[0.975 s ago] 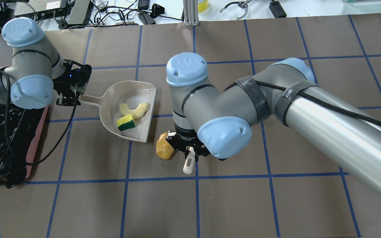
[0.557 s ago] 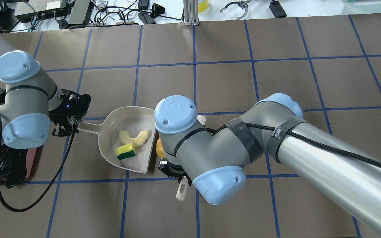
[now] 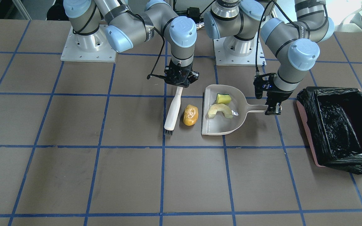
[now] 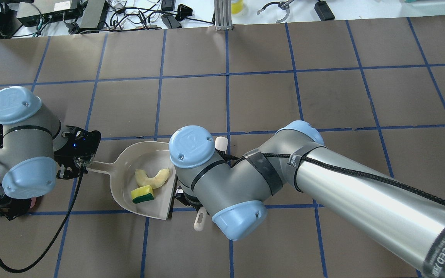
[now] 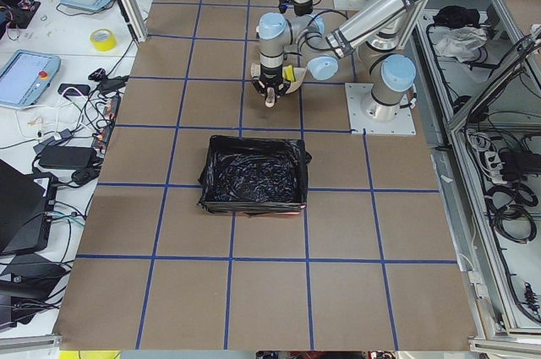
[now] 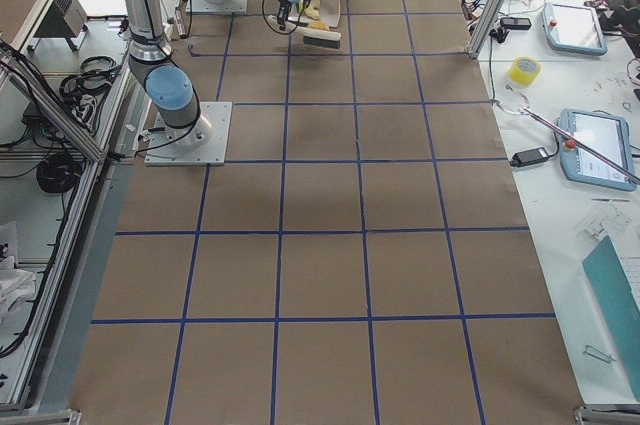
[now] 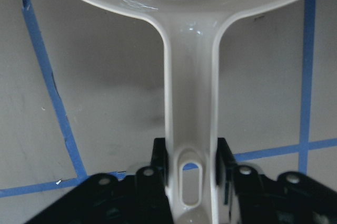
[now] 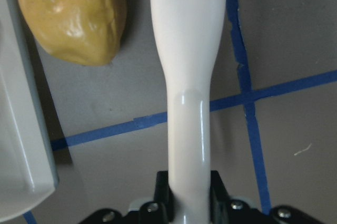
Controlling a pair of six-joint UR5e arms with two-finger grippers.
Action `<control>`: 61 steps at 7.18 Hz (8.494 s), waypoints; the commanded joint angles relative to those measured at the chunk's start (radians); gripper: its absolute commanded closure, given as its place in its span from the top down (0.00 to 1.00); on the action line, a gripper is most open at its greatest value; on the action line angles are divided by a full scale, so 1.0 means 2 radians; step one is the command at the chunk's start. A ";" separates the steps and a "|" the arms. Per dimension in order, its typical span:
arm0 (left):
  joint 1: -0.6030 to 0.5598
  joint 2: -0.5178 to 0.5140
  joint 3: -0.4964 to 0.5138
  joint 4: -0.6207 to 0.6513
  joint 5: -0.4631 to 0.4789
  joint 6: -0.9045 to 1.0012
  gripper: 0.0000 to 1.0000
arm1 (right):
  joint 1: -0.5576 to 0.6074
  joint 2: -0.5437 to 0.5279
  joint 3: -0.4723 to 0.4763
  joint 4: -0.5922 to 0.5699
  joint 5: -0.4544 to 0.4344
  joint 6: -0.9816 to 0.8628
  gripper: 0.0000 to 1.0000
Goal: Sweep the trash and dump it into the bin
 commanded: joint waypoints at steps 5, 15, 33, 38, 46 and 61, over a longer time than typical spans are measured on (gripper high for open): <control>-0.019 -0.015 0.004 0.026 0.009 -0.015 0.00 | 0.061 0.083 -0.102 -0.053 0.056 0.121 0.07; -0.002 -0.022 0.061 0.010 0.002 -0.006 0.00 | 0.017 0.055 -0.152 0.092 -0.032 -0.008 0.07; 0.156 -0.113 0.297 0.173 0.350 0.346 0.00 | -0.536 0.036 -0.064 0.062 -0.096 -0.634 0.06; 0.127 -0.099 0.353 0.016 0.054 0.172 0.00 | -0.535 0.032 -0.060 0.061 -0.081 -0.635 0.07; -0.020 -0.250 0.346 -0.067 -0.043 -0.066 0.00 | -0.535 0.035 -0.053 0.062 -0.082 -0.639 0.38; -0.110 -0.023 0.330 -0.249 -0.050 -0.556 1.00 | -0.337 -0.089 -0.210 0.295 -0.087 -0.538 0.78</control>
